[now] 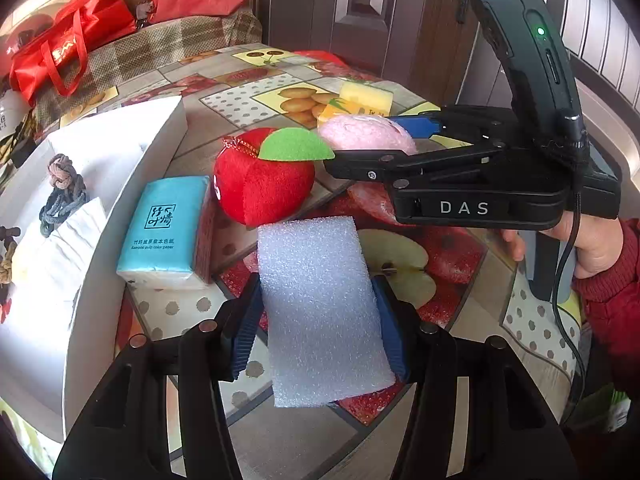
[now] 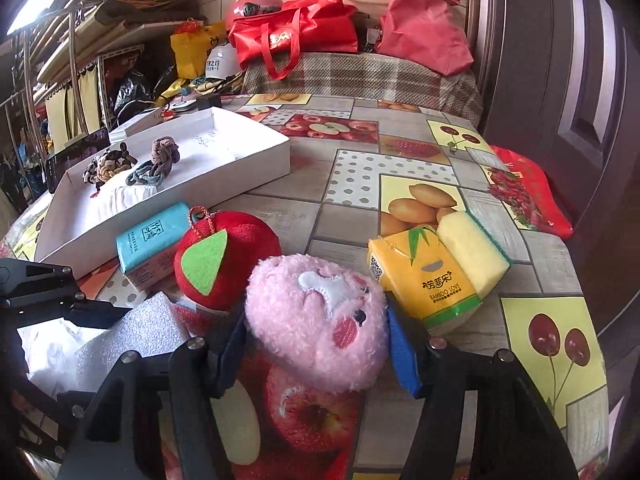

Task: Organize soft objects
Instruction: 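Grasp the white foam block with left gripper while right gripper grasps the pink plush pig, then carry the foam block in left gripper while right gripper carries the pink pig to the box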

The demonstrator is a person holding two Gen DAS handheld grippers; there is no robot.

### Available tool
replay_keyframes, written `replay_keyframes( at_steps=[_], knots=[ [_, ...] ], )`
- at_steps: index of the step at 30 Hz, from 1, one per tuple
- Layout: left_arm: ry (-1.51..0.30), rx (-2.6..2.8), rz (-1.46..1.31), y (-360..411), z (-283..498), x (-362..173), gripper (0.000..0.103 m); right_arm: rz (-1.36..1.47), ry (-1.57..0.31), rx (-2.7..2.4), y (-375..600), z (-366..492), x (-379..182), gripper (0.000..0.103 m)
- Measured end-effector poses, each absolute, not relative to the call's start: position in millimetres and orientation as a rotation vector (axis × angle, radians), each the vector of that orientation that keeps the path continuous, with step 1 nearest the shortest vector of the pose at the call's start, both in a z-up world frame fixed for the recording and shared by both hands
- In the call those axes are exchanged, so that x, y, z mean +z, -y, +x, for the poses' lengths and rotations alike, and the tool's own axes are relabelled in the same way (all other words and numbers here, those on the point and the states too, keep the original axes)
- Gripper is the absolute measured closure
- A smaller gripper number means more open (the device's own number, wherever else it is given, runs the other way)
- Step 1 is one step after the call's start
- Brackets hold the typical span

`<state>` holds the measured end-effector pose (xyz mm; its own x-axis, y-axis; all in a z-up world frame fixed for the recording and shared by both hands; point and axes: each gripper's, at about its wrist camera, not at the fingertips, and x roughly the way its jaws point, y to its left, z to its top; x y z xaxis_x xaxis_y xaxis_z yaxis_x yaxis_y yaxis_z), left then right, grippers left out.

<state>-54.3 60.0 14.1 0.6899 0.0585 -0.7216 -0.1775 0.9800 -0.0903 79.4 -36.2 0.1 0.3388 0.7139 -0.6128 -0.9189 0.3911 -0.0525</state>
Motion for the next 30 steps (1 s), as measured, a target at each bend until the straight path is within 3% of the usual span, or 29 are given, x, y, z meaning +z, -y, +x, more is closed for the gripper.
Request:
replay_keyframes(
  at_steps=[15, 30],
  knots=[
    [-0.289, 0.364, -0.109, -76.7, -153.2, 68.5, 0.049, -0.09, -0.19, 1.009, 108.5, 36.0, 43.7, 0.041],
    [-0.245, 0.528, -0.084, -124.3, -199.4, 60.8, 0.049, -0.133, -0.179, 1.11, 79.3, 2.9, 41.4, 0.041]
  ],
)
